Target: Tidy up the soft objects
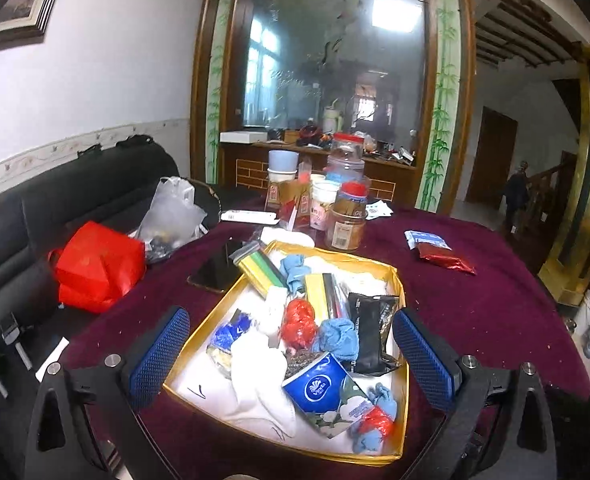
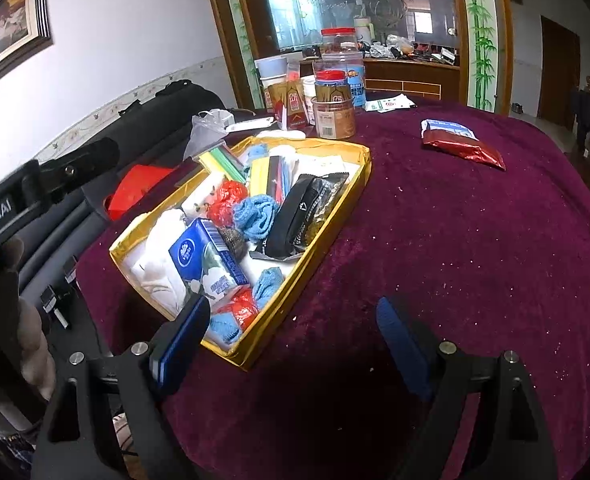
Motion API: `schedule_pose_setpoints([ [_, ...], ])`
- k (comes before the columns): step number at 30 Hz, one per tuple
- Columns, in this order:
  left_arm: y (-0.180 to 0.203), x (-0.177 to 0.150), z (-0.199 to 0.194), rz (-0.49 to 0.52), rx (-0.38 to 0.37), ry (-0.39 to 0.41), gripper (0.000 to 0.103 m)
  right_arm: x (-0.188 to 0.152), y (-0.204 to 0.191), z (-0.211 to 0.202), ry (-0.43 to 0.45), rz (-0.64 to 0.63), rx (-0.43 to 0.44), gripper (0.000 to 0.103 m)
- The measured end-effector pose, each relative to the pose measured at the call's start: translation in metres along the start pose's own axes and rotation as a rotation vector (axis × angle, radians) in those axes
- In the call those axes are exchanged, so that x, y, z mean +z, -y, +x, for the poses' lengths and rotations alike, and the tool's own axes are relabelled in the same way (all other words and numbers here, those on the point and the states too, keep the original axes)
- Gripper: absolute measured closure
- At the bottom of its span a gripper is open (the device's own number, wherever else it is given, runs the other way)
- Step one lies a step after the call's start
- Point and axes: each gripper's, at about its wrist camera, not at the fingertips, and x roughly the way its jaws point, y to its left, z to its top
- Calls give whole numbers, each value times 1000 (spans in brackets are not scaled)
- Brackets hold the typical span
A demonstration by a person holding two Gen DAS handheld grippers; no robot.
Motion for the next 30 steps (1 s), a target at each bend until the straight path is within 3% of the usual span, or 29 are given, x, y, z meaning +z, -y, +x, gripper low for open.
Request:
schedule_pose_setpoints([
  [7, -6, -3, 10, -12, 45, -39, 0, 0, 3, 4, -8, 8, -3, 18],
  [17, -2, -12, 28, 22, 46, -116, 0, -1, 7, 19, -44, 12, -1, 18],
  [24, -1, -12, 29, 30, 60, -94, 0, -5, 18, 20, -49, 31, -12, 18],
  [30, 10, -15, 35, 56, 33, -131, 0, -16, 42, 18, -72, 54, -33, 18],
])
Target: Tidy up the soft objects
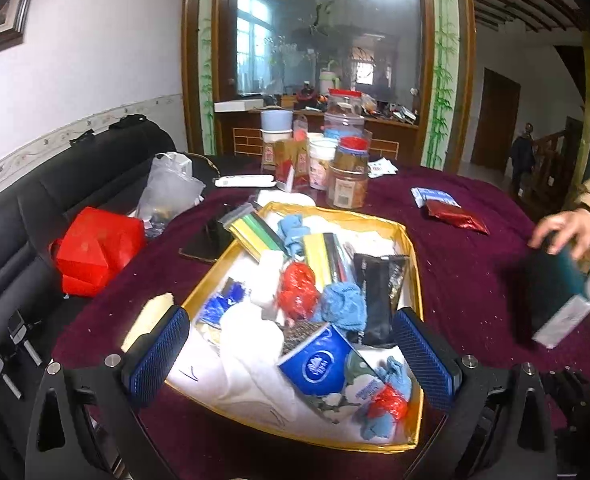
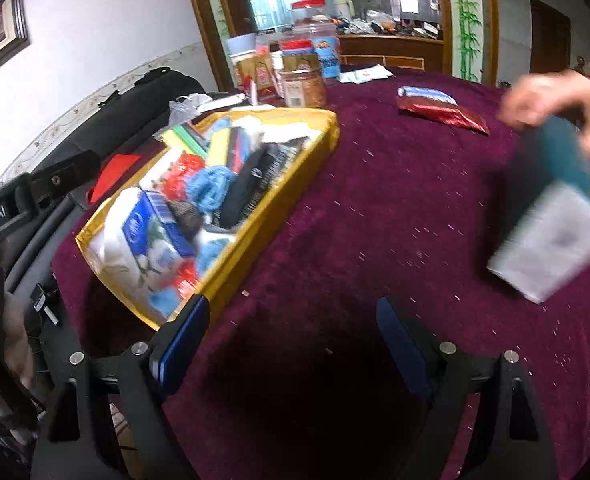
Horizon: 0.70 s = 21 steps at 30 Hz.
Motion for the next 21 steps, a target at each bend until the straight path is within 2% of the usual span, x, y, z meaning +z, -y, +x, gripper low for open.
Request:
schedule_pose_setpoints([
  [13, 38, -4, 4, 75, -49, -38, 0, -20, 53, -19, -2, 86, -55, 18],
  [21, 47, -6, 5, 92, -65, -55, 0, -26, 81, -32, 11, 150, -76, 18],
])
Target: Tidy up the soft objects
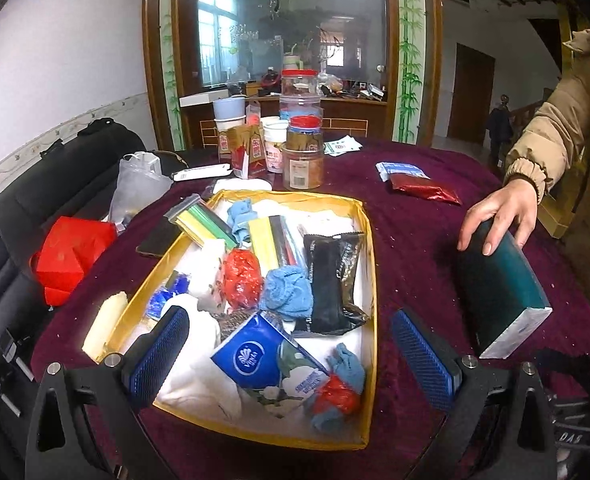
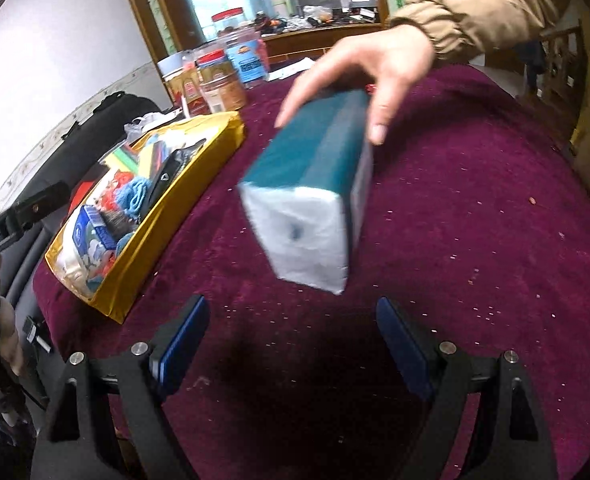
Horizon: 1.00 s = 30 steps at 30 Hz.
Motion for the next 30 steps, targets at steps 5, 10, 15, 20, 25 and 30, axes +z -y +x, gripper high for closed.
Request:
schedule_pose_setpoints([
  [5, 5, -2, 2, 10, -9, -12, 0, 5, 5, -10, 20, 16, -12, 18],
  [10, 3, -4, 4, 5, -13, -28, 0, 20, 6, -20, 55, 27, -17, 18],
  [15, 2, -7, 3, 2, -22, -39, 0, 27, 2, -23, 72, 18, -29, 18],
  [20, -2, -7, 3, -8, -22, -42, 0, 31, 1, -21, 67, 16, -35, 18],
  [25, -3, -9, 3, -8, -27, -47, 0, 37, 1, -21, 66, 29, -41, 18],
  [30, -2, -10, 4, -7, -26, -48, 0, 44, -5, -13, 45, 1, -79, 18],
])
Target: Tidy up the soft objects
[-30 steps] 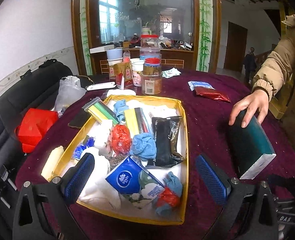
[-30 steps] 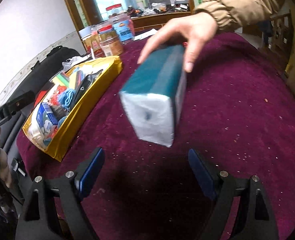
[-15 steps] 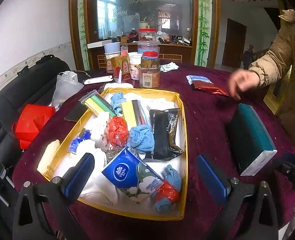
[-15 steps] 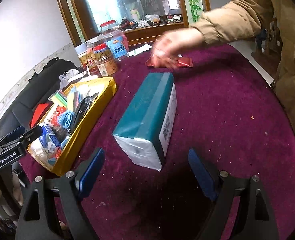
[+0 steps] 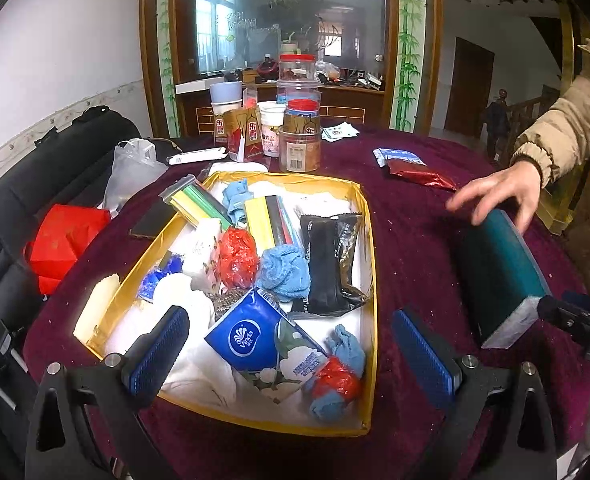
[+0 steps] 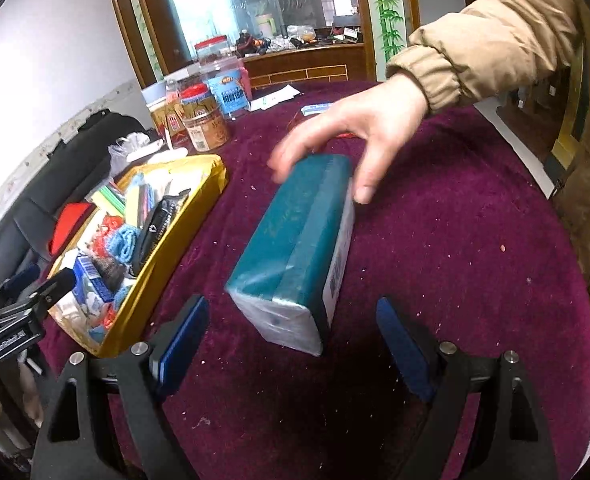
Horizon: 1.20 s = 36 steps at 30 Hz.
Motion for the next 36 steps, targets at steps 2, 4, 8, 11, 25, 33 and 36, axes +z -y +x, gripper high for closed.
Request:
schedule_pose_setpoints([
  [2, 0, 0, 0, 1, 0, 0, 0, 6, -4, 4, -9, -13, -15, 18],
  [4, 2, 0, -1, 8, 5, 0, 0, 12, -7, 4, -5, -14, -15, 18],
  [8, 8, 0, -6, 26, 8, 14, 0, 23, -17, -4, 28, -35, 0, 18],
  [11, 12, 1, -8, 30, 3, 21, 0, 24, -25, -6, 36, -60, 5, 18],
  [25, 24, 4, 2, 42, -22, -15, 0, 25, -35, 7, 6, -92, 11, 18],
  [33, 29, 5, 11, 49, -24, -35, 0, 26, -31, 18, -15, -90, 17, 18],
  [36, 30, 5, 14, 50, -24, -43, 0, 25, -31, 22, -22, -91, 21, 18],
])
